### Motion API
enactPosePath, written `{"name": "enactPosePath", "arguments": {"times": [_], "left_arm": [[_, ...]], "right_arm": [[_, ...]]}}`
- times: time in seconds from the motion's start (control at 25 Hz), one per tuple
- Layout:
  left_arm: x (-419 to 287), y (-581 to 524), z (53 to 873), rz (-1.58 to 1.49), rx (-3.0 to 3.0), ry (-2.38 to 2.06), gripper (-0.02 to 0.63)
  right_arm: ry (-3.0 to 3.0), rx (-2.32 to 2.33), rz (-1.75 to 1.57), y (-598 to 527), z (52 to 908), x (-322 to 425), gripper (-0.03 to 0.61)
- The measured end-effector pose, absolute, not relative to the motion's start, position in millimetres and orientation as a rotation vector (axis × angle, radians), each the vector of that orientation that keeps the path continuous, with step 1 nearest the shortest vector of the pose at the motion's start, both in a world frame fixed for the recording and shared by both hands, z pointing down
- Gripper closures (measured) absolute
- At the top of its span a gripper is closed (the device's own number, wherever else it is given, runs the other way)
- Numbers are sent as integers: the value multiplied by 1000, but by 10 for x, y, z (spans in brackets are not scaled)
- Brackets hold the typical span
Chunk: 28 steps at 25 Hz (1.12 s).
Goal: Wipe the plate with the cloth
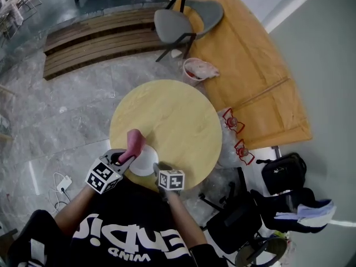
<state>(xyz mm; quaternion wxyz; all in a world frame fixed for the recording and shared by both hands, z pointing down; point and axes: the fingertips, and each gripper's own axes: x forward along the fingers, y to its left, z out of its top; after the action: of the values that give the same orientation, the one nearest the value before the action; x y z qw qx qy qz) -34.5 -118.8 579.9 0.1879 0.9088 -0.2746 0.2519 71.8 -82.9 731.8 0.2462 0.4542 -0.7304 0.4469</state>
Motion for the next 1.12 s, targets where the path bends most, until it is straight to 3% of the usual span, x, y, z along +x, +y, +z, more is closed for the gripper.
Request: {"name": "enactPosePath", "arguments": {"times": [1.12], "left_arm": [[583,-813,6720,940,2413,-298,561]], "right_arm": [[-1961,1289,1302,-777,7370,728,499]]}}
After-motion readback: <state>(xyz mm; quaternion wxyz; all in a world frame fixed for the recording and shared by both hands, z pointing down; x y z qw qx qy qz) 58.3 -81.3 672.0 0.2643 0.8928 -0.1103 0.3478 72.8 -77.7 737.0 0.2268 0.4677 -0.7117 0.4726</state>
